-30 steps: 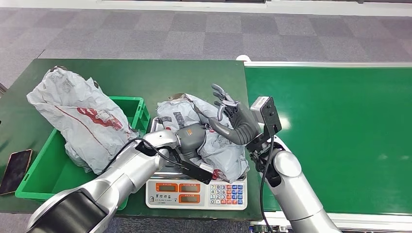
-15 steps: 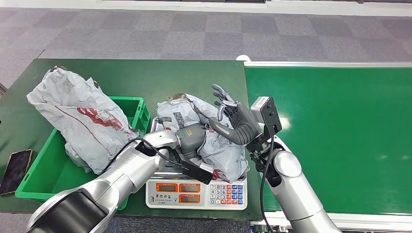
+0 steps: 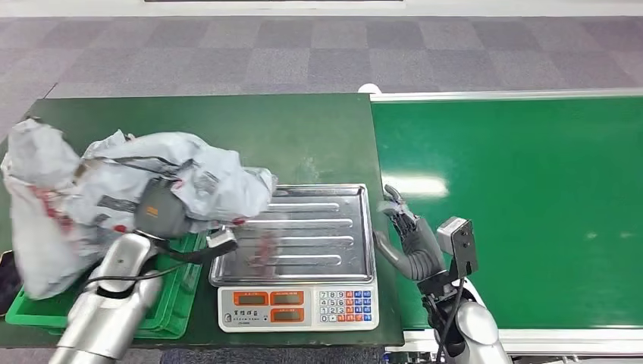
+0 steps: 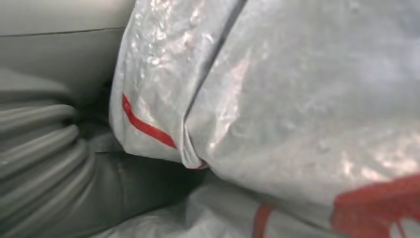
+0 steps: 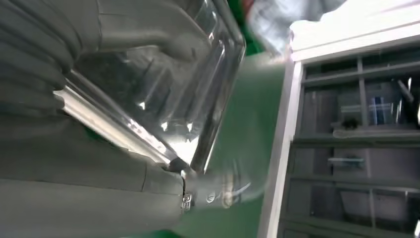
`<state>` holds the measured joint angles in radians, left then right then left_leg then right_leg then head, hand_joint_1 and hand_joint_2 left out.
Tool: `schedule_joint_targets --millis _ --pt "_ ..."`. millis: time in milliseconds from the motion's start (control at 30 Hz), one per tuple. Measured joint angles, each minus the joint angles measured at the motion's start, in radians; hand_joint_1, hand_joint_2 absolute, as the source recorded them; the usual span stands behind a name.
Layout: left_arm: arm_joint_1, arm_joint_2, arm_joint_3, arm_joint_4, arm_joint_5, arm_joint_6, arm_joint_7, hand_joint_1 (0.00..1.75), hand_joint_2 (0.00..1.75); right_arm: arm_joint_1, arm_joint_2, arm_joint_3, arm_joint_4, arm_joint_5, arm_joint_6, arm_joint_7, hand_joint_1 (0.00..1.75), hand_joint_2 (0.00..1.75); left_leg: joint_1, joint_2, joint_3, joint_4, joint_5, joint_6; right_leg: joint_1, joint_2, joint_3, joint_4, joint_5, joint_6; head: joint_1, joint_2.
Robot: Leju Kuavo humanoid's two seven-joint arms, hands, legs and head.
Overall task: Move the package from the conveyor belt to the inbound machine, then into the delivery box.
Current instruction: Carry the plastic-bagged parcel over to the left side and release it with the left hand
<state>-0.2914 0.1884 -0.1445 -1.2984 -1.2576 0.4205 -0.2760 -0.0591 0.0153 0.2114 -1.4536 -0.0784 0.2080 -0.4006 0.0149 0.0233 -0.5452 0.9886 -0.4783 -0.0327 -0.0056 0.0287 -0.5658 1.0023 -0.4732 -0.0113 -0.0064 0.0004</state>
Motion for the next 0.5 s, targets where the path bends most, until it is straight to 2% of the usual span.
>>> schedule_joint_targets --millis 67,167,300,500 --pt "0.053 0.014 0.093 -0.111 -0.023 0.009 -0.073 1.75 1.75 0.024 0.01 -0.024 -0.02 0.009 0.006 0.01 0.0 1.75 0.0 -0.004 -0.002 0.0 0.0 0.0 0.0 -0.003 -0.001 0.0 0.0 0.0 0.0 0.0" --pt "0.103 0.034 0.151 -0.212 -0.023 0.029 -0.073 1.75 1.75 0.042 0.021 -0.045 -0.043 0.014 0.003 0.02 0.0 1.75 0.0 -0.009 -0.004 0.0 0.001 -0.001 0.0 -0.009 -0.002 0.0 -0.001 -0.001 0.0 0.0" --pt "0.133 0.058 0.194 -0.288 -0.004 0.038 -0.063 1.75 1.75 0.051 0.03 -0.059 -0.062 0.014 0.002 0.023 0.0 1.75 0.0 -0.012 -0.005 0.0 0.001 -0.001 0.0 -0.012 -0.001 0.0 -0.001 -0.001 0.0 0.0" --pt "0.155 0.08 0.215 -0.345 0.064 0.036 -0.074 1.75 1.75 0.055 0.038 -0.07 -0.07 0.012 0.003 0.027 0.0 1.75 0.0 -0.014 -0.006 0.001 0.002 0.0 0.0 -0.013 -0.001 0.0 -0.001 -0.001 0.0 0.0"
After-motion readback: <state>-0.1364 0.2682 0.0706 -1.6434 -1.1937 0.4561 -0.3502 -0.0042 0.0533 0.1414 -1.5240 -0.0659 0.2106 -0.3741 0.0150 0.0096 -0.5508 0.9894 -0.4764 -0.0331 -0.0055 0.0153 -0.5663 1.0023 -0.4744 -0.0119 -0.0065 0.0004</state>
